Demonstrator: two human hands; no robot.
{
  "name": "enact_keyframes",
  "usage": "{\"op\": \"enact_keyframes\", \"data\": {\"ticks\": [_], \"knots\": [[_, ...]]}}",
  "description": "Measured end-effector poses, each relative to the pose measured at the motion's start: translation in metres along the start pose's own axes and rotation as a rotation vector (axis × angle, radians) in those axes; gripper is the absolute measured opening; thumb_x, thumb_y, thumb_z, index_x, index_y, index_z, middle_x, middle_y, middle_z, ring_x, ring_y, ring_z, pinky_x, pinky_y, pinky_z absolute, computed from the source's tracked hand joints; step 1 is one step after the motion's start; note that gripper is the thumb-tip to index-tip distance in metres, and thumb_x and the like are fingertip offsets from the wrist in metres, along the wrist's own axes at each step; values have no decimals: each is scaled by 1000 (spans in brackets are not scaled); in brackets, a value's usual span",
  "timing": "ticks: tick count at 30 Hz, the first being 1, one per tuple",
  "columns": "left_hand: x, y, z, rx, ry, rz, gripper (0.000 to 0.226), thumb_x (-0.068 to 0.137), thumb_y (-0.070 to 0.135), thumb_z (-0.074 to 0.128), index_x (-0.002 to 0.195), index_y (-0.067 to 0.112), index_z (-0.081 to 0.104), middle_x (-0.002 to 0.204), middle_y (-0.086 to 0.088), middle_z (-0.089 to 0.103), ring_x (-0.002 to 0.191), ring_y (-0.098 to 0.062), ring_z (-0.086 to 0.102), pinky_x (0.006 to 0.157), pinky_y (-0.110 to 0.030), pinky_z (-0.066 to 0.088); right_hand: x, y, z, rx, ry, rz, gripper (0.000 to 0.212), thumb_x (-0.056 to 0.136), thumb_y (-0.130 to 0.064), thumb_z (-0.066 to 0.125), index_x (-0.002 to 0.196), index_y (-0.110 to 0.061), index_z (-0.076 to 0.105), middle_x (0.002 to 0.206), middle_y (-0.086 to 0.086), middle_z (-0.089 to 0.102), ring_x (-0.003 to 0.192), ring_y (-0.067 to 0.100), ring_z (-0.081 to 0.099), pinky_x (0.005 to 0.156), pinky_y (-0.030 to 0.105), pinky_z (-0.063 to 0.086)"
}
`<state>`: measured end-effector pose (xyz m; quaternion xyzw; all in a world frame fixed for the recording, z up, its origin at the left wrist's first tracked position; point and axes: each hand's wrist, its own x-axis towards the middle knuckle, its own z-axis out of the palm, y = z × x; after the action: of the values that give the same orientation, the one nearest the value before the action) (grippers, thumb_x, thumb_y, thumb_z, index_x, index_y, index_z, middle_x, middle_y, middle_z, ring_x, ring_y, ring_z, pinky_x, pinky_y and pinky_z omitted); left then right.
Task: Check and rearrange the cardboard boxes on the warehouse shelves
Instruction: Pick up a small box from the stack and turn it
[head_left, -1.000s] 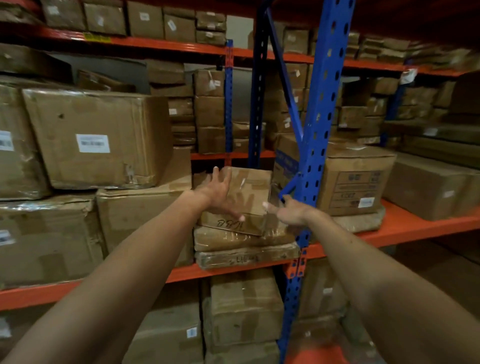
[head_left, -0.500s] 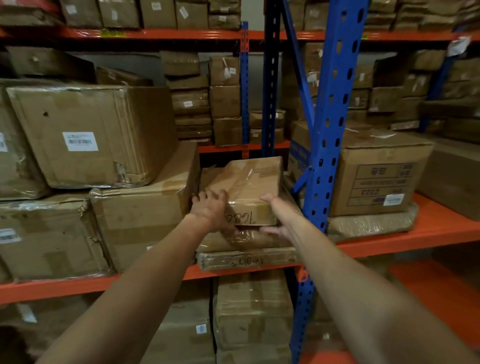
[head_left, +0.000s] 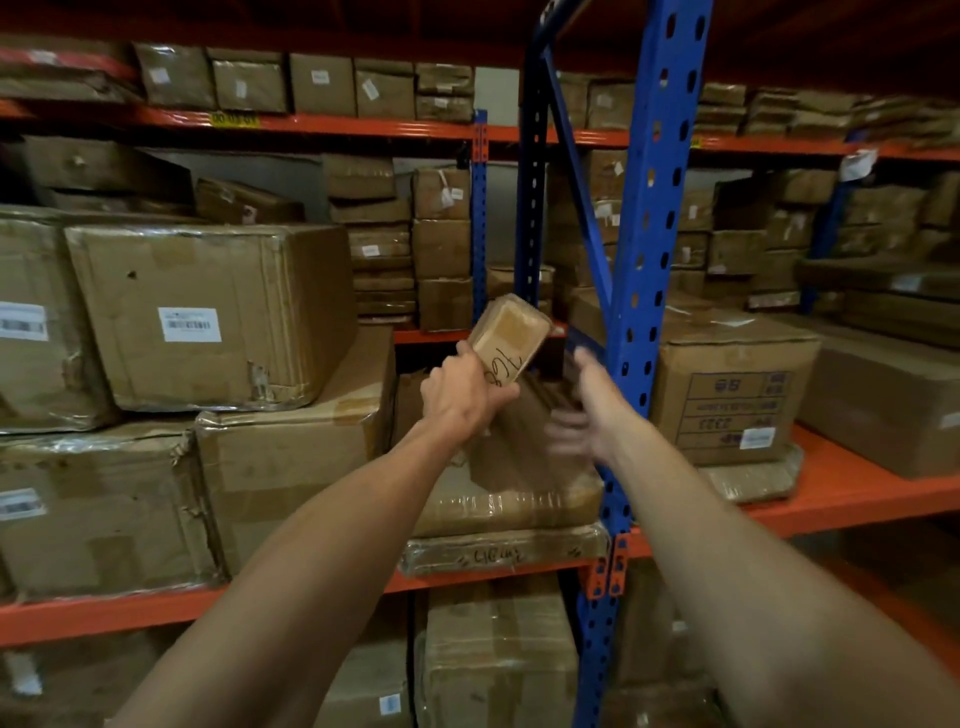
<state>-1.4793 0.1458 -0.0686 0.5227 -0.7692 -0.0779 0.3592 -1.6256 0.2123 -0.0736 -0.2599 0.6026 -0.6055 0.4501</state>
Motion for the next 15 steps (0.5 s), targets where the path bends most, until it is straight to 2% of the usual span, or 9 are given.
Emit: {"op": "enact_keyframes", "data": {"ticks": [3,6,8,10,12,13,15], "knots": [[0,6,-1,-168,63,-120,74,83,54,78,133,10,46,126,-12,66,120,-34,61,98,-49,52,3,54,11,167,-100,239,85,94,-76,46,153,-14,42,137,28,57,124,46,57,107,66,43],[-1,14,-7,-303,120,-277,78,82,53,78,136,6,47,131,-15,63,125,-36,58,102,-49,49,9,91,36,432,-158,417,96,91,-76,52,160,-13,28,143,38,46,126,55,53,103,70,45],[-3,14,-12,-374,139,-347,80,81,53,79,136,5,46,132,-15,62,125,-36,58,101,-47,49,9,100,53,632,-220,504,100,91,-73,55,163,-13,20,150,41,38,131,58,49,107,71,41],[-5,9,-15,-386,126,-363,84,79,56,80,136,5,44,131,-15,62,124,-35,59,99,-45,49,8,97,65,786,-270,494,89,96,-66,56,160,-11,26,148,40,42,131,56,50,108,70,40],[-3,3,-19,-329,94,-336,94,77,61,80,140,6,37,130,-15,62,123,-35,59,98,-45,49,4,85,76,851,-257,440,65,101,-51,57,147,-9,41,136,36,50,122,54,56,101,67,48],[-1,0,-22,-301,90,-318,102,76,63,80,145,6,31,132,-15,61,125,-36,59,99,-46,49,1,80,81,853,-229,418,55,102,-43,59,140,-4,48,132,34,52,117,51,58,98,64,52],[7,-4,-33,-278,112,-281,124,76,65,78,159,10,4,143,-19,54,131,-40,53,106,-50,45,-2,72,86,803,-191,378,42,102,-33,59,132,-3,56,127,31,58,114,44,60,97,55,55]]}}
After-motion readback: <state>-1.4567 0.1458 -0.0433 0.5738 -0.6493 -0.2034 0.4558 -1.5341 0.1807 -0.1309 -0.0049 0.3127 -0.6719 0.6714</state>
